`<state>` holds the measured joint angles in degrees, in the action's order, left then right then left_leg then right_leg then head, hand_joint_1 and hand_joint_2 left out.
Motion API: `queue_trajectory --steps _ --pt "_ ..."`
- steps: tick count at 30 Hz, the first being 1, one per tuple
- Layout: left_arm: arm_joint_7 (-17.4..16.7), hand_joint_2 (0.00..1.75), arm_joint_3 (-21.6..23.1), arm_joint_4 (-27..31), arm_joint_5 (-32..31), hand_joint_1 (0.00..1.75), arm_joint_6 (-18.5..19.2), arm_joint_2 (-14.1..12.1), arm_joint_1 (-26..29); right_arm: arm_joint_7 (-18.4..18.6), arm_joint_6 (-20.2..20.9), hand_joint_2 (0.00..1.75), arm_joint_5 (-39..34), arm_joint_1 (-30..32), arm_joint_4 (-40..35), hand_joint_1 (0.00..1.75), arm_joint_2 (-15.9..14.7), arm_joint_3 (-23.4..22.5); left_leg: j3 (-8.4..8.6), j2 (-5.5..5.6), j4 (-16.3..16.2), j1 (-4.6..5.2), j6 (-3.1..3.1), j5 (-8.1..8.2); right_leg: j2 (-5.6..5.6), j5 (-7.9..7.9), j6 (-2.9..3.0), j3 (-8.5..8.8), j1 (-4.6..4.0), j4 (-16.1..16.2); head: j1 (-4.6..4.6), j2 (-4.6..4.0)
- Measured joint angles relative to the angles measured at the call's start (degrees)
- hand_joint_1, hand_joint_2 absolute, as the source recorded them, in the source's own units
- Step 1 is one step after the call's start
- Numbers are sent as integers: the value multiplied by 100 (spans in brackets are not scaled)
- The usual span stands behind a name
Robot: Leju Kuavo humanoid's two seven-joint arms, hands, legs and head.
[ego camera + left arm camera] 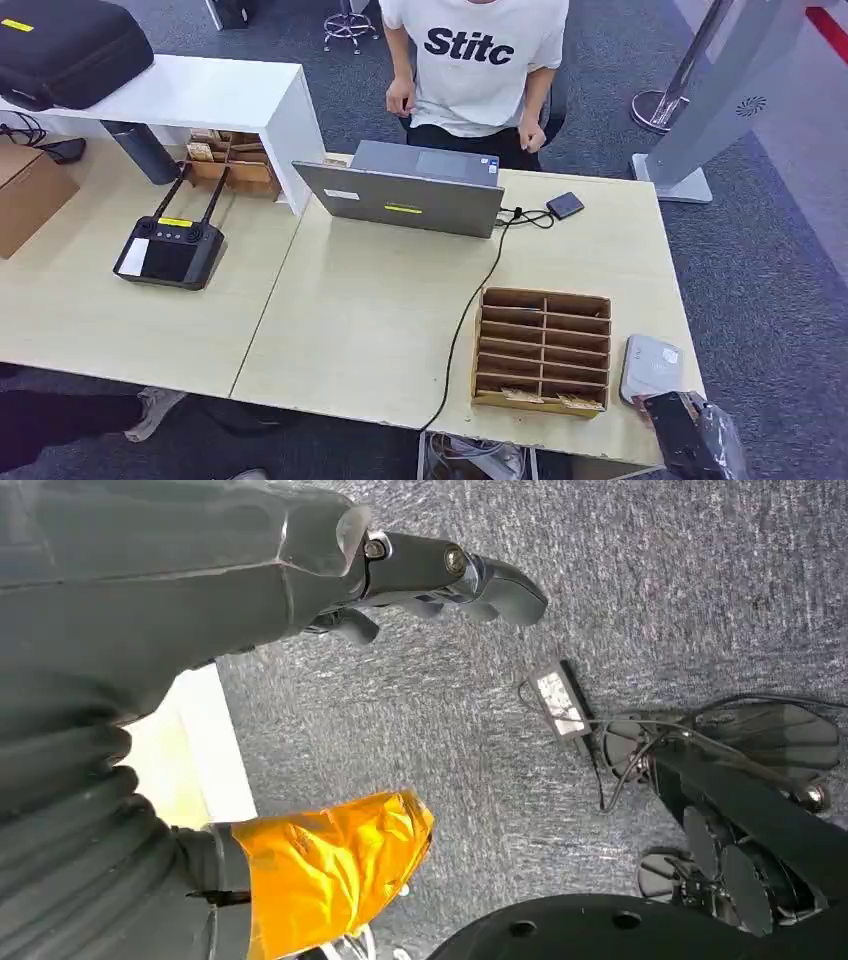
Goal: Pass the card to the sensor for recognition and then transmit it.
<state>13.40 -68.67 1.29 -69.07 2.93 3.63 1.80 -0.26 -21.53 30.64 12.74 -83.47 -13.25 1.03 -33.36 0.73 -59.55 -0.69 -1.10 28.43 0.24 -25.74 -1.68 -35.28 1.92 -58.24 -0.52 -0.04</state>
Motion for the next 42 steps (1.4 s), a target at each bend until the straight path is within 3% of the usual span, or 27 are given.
queue_trajectory --steps 7,13,18,20,27,31,35,42 --pt "13 175 9 0 74 0 2 4 2 -195 -42 175 -127 2 -68 175 0 2 -1 0 0 0 0 0 0 0 0 0 0 0 0 0" --pt "90 175 50 0 181 0 26 20 13 -536 -227 175 -201 -12 -665 175 -2 -4 -2 0 0 0 0 0 0 0 0 0 0 -1 0 0" --pt "171 175 153 0 223 0 101 17 22 -1144 -437 175 -221 -254 -1316 175 -77 -48 -1 -3 0 0 0 -1 3 1 0 1 0 -1 0 0" --pt "186 175 186 0 223 0 184 2 24 -1399 -463 175 -243 -546 -1502 175 -118 -22 -4 -10 0 0 0 -1 9 7 5 0 1 -3 2 0" --pt "184 175 359 0 138 0 361 -87 -66 -1349 85 175 -337 -2142 -1466 175 -162 639 8 -33 0 -1 -6 -10 29 21 12 -1 -1 -6 0 0" --pt "140 175 459 0 35 0 383 -131 -139 -1117 433 175 -337 -2990 -1232 175 -146 1271 6 -31 0 -2 -10 -17 29 21 14 -2 -1 -16 0 0" --pt "105 175 527 0 -101 0 411 -171 -216 -653 1054 175 -348 -3950 -771 175 -37 1924 4 -31 0 -2 -13 -23 29 22 15 -5 -1 -19 0 0" --pt "-102 175 603 0 -426 0 374 -190 -345 336 1869 175 52 -6110 1255 175 288 2883 -2 -7 -1 -2 -19 -44 16 35 14 -12 -1 -21 -2 0"
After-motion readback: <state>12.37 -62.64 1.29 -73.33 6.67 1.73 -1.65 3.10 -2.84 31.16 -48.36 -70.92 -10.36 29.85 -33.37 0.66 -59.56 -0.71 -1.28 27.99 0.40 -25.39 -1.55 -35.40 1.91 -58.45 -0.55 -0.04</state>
